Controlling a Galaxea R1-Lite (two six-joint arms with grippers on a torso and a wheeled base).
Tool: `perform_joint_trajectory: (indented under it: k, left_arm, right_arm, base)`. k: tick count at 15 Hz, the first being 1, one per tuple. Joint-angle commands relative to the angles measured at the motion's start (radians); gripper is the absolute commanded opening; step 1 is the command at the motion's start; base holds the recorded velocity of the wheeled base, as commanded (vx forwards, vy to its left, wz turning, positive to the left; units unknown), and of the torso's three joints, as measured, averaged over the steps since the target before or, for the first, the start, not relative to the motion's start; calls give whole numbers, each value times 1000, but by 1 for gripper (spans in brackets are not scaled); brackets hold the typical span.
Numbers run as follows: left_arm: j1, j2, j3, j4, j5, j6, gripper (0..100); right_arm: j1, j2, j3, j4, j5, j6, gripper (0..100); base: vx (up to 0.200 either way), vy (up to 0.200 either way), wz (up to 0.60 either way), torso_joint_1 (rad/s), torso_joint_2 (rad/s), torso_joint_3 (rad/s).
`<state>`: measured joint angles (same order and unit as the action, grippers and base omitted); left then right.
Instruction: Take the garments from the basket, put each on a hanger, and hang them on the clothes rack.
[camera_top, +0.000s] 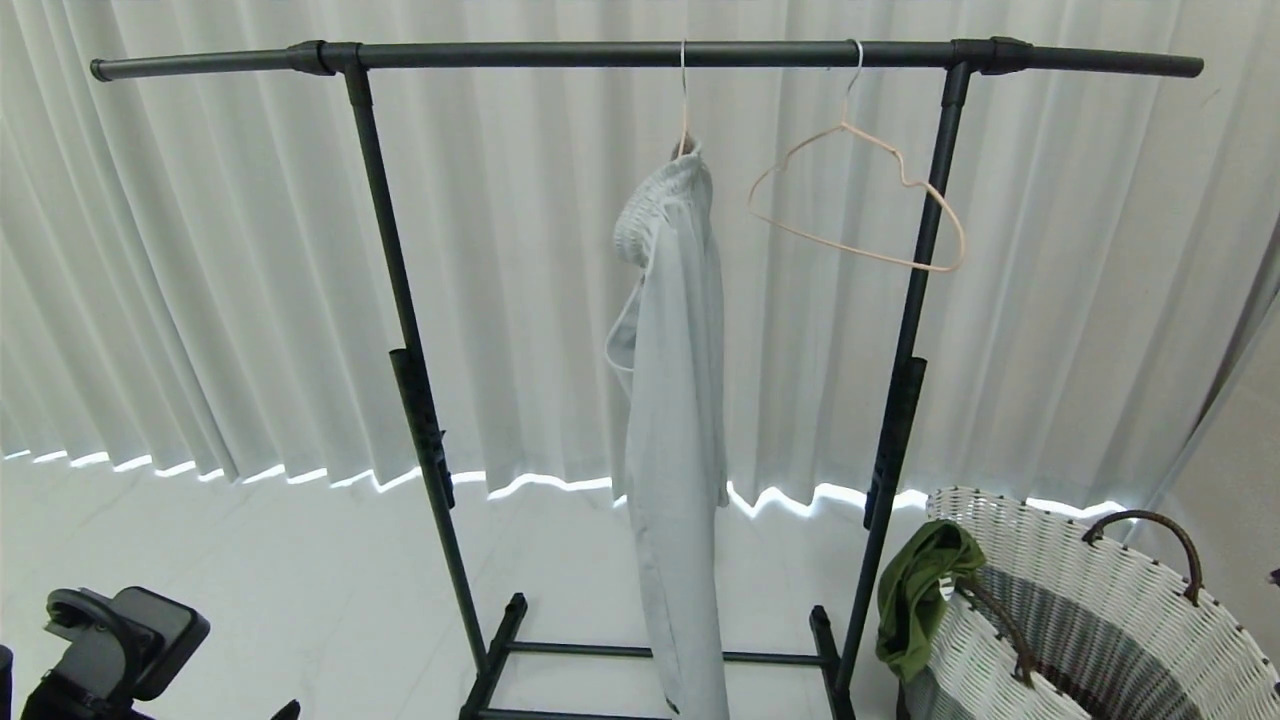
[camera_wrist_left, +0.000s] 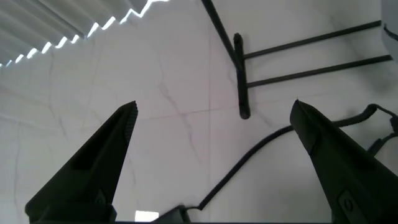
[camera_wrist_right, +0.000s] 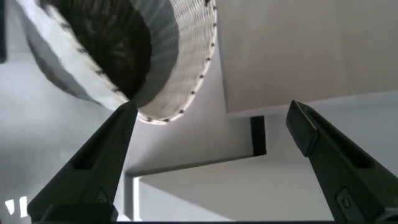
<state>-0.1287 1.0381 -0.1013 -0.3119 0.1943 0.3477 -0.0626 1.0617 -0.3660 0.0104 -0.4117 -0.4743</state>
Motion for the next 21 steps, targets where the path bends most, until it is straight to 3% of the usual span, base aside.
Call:
perform_joint_trajectory:
  k: [1,3,6,12,16,19,21]
  left_arm:
    - [-3,13,-8,-1,1,-1,100]
    - [-3,31,-25,-1,1,-3,100]
    - [-3,57,-54,-1,1,-6,100]
    - [-46,82,-86,-1,-1,-6,100]
    - [-114,86,-86,-3,-1,-4,100]
    - [-161,73,-86,-6,-1,-10,100]
    - [-195,43,-83,-6,-7,-12,100]
  right_arm:
    - [15,1,-4,-1,39,3,100]
    - [15,4,1,-38,123,2,100]
    - [17,32,-1,-63,156,5,100]
    - [20,264,2,-202,340,6,100]
    - [56,443,33,-306,435,5,100]
    - [98,572,85,-445,465,6,100]
    - [101,710,116,-621,465,5,100]
  base:
    - [200,0,0,-2,2,12]
    - [200,0,0,-10,2,10]
    - [200,0,0,1,4,2]
    - [200,0,0,1,2,2]
    - [0,0,0,0,0,0]
    - [0,0,0,0,0,0]
    - [0,0,0,0,0,0]
